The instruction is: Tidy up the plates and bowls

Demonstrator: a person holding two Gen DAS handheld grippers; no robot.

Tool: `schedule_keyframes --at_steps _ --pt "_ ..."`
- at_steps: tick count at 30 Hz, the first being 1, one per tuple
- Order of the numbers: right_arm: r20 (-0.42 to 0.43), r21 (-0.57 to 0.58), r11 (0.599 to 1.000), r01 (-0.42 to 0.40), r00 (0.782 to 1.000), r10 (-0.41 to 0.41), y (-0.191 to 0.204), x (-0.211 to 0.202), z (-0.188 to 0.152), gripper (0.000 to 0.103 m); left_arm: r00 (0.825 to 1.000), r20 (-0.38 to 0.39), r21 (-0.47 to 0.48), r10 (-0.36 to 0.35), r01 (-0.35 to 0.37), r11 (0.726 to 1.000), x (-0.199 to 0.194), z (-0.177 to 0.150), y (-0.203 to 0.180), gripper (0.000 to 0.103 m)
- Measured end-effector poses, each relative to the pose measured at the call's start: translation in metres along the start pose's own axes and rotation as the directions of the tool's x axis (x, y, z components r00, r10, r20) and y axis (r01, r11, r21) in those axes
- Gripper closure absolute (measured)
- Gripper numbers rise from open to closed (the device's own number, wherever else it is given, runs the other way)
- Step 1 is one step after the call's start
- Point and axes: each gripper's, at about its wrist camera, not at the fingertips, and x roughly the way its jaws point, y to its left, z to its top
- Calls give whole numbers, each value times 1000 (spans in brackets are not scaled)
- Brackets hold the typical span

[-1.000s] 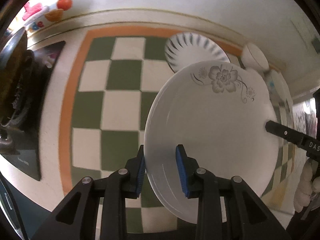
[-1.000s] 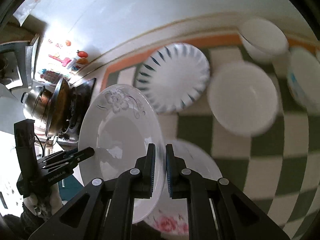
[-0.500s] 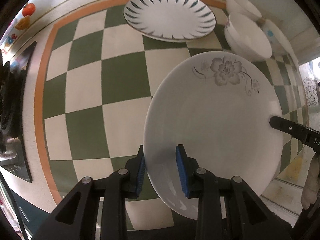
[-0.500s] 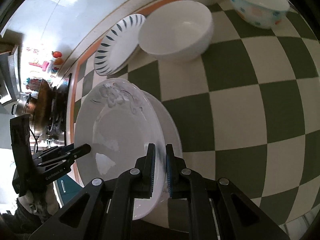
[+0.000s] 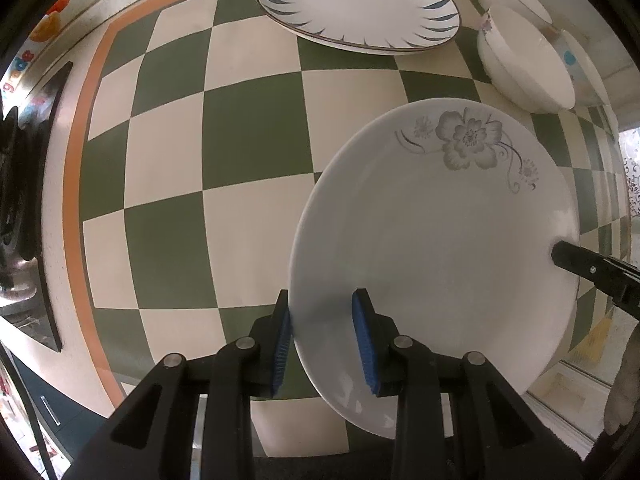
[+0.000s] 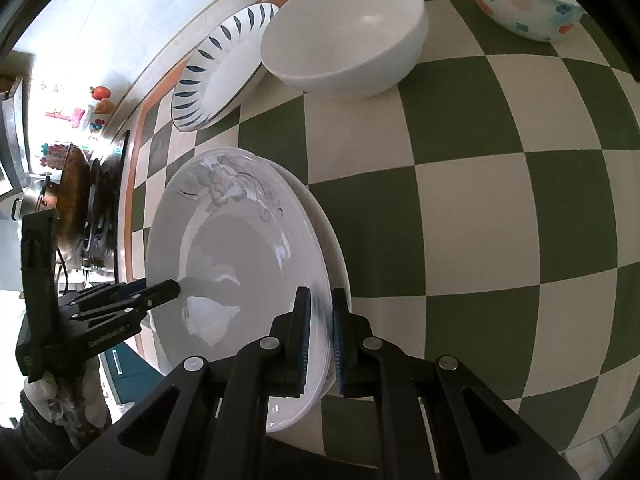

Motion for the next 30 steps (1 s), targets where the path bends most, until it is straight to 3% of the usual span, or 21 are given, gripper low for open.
schedule_keyframes --at_steps 8,19,25,30 --pt "-54 3 1000 8 999 -8 4 0 6 88 999 -26 -11 -31 31 999 7 2 4 76" --pt "-88 6 999 41 995 -41 1 -3 7 86 1000 -18 17 -5 6 1000 3 4 7 76" --pt "-88 25 999 21 996 -18 -3 -17 9 86 998 52 -14 -21 21 1000 -29 13 18 76" --pt "-14 3 999 -44 999 44 19 -55 33 86 986 157 -43 -57 65 997 -76 43 31 75"
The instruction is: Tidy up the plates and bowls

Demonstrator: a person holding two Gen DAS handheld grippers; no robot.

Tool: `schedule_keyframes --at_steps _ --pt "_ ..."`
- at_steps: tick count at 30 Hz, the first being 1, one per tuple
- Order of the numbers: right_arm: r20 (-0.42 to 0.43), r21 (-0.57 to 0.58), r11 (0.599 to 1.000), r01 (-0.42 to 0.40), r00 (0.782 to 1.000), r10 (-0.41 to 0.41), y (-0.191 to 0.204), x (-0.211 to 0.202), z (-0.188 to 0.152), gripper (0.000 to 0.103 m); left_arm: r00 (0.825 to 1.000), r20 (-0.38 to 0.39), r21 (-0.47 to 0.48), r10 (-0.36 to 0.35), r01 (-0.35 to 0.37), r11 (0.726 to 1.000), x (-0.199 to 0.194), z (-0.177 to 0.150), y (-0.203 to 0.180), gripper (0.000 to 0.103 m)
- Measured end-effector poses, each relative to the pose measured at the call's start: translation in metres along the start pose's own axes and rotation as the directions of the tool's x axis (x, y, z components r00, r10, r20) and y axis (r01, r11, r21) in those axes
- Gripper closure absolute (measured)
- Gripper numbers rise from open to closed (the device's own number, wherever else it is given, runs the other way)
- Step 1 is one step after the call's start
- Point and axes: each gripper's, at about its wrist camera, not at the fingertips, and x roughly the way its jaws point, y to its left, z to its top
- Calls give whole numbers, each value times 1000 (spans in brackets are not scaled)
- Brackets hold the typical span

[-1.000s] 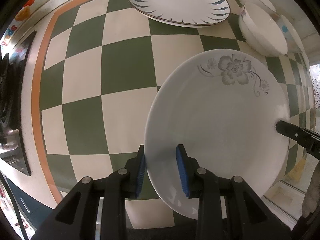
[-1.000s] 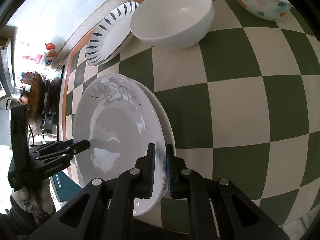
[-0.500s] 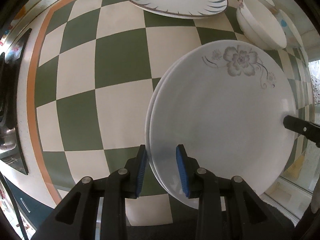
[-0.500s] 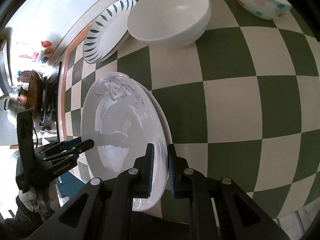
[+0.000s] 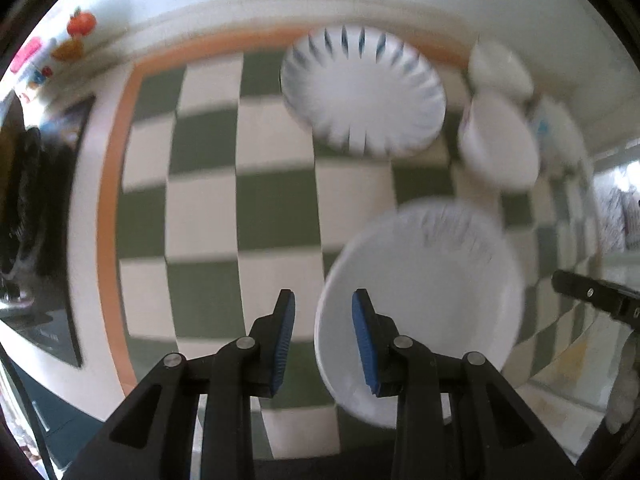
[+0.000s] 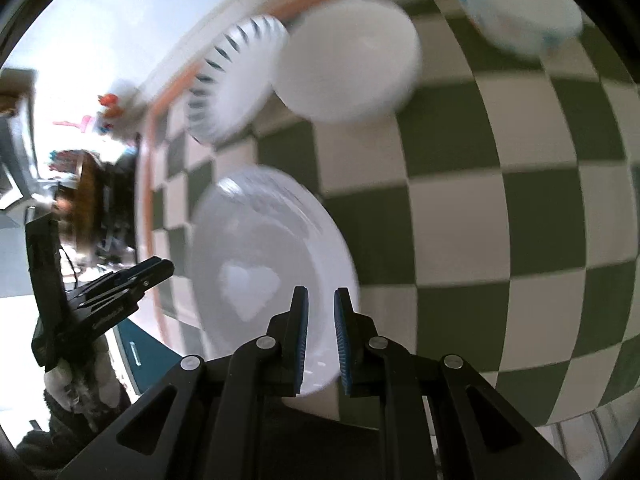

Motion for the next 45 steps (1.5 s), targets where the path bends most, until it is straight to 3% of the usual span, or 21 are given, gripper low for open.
schedule_keyframes --at_steps 5,7,9,15,19,23,26,29,30,31,33,45 --pt "70 -64 996 -56 996 61 40 -27 52 86 997 73 -28 -10 12 1000 -12 40 4 75" --pt "101 -94 995 -25 994 35 55 -26 80 84 997 75 -58 -20 25 998 -9 60 14 74" --pt "101 -107 994 -8 995 19 62 -17 108 79 998 45 -92 -46 50 995 0 84 23 74" --pt "49 -46 998 40 998 -38 60 35 189 78 996 -47 -157 -81 73 985 47 120 42 74" --pt "11 -35 995 90 996 -89 52 63 218 78 989 -104 -176 -102 82 981 80 135 49 74" --pt "-35 -31 993 111 993 -112 46 88 235 78 983 -142 -175 -113 87 981 103 142 50 74" --pt "-70 -24 991 130 989 -132 39 102 241 78 975 -156 -191 -160 129 973 118 144 52 74" --pt "-97 -20 992 128 987 -130 34 115 242 78 978 -126 -173 -168 145 974 116 145 50 84" --pt "-96 -22 991 128 987 -130 33 117 242 80 977 -122 -171 -172 150 974 116 144 48 87" --pt "-94 -28 991 132 987 -134 33 120 242 89 979 -120 -169 -165 144 975 115 144 47 87" --pt "-83 -41 988 149 985 -152 34 121 240 92 982 -114 -160 -151 132 978 115 142 45 87" --pt "-44 -77 991 113 992 -117 44 100 225 95 992 -70 -151 -109 97 984 87 132 31 87"
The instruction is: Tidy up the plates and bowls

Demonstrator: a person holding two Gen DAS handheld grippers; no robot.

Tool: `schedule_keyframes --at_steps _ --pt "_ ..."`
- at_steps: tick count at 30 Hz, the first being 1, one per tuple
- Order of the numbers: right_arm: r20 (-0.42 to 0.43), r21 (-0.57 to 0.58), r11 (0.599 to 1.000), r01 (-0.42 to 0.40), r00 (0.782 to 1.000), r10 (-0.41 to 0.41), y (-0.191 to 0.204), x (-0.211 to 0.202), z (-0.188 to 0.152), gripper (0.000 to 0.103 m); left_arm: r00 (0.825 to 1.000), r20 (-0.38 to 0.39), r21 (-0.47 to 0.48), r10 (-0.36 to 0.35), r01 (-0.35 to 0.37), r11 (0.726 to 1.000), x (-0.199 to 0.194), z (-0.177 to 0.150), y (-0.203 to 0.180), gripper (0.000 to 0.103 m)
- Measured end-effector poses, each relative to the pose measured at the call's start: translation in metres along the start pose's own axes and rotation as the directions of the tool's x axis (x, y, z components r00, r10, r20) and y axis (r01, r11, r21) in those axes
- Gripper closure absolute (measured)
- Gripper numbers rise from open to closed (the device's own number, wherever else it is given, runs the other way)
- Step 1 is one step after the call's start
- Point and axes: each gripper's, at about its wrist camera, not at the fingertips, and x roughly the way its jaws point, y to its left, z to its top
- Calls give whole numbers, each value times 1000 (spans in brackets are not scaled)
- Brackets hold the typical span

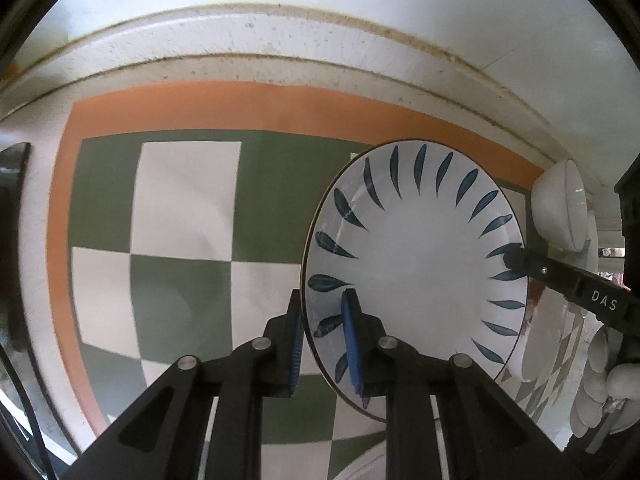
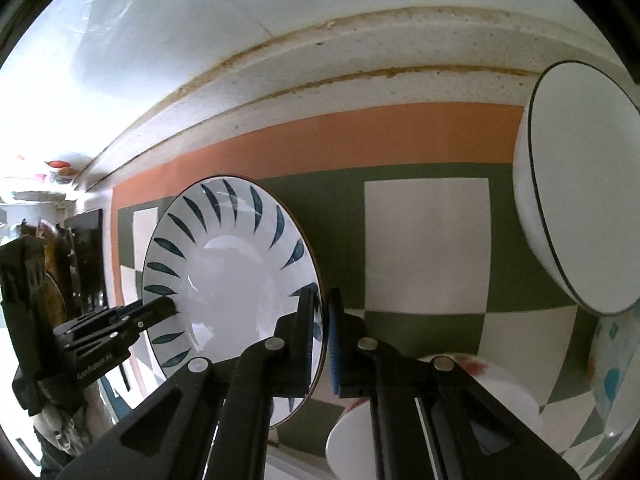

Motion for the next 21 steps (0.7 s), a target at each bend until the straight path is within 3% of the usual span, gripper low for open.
schedule_keyframes --at_steps 12,21 --pt "70 -64 997 -40 997 44 23 -63 -49 95 996 88 26 -9 7 1000 -57 -36 -15 87" --pt "110 -73 995 -74 991 82 28 -97 -119 95 994 106 61 -16 9 998 -84 -91 -16 87"
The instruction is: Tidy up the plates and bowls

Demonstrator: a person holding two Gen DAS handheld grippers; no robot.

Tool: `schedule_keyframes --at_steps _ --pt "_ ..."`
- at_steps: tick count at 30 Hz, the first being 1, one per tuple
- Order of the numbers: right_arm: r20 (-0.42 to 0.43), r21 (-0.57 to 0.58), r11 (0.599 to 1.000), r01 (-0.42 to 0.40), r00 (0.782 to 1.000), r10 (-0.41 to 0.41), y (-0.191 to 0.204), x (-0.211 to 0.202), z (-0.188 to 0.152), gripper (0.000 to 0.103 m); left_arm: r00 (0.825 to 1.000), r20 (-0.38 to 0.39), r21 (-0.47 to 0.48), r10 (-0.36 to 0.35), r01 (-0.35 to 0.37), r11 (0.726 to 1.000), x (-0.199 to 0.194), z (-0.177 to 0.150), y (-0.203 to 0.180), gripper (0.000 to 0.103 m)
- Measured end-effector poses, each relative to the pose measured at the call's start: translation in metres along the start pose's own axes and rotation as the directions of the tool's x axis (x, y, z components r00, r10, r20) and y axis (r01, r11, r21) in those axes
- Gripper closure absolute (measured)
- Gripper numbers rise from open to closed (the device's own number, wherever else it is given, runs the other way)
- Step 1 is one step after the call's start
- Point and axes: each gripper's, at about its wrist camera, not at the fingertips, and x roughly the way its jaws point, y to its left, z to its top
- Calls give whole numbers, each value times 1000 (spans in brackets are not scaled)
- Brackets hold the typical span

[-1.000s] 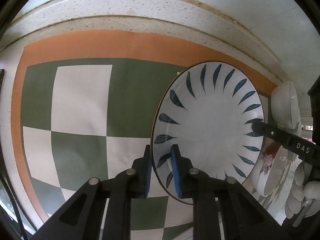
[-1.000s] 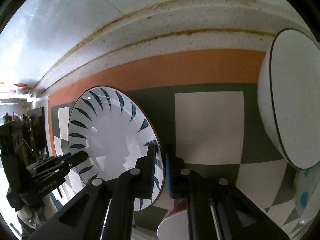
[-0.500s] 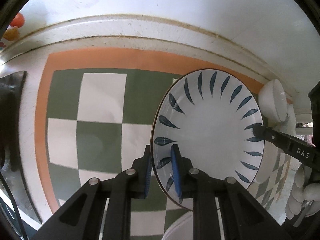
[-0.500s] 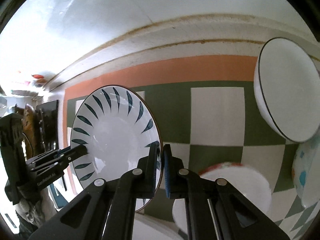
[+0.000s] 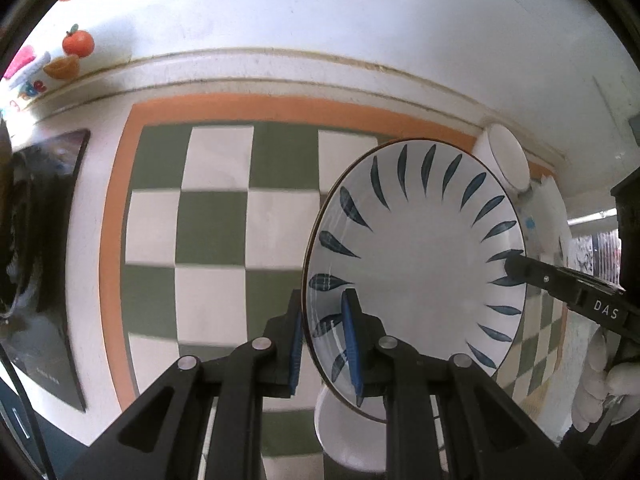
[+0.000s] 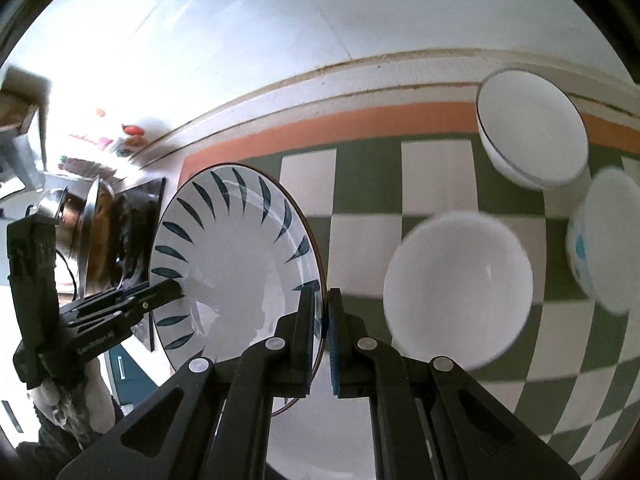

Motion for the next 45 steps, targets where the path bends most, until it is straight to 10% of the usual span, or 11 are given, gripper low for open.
schedule_keyframes --at_steps 21,45 --pt "-100 94 996 -7 995 16 -46 36 -149 95 990 -135 98 47 -34 995 44 -96 -23 87" --pt "-126 109 993 41 992 -27 -60 53 -155 95 980 -189 112 62 -41 993 78 -105 -27 85"
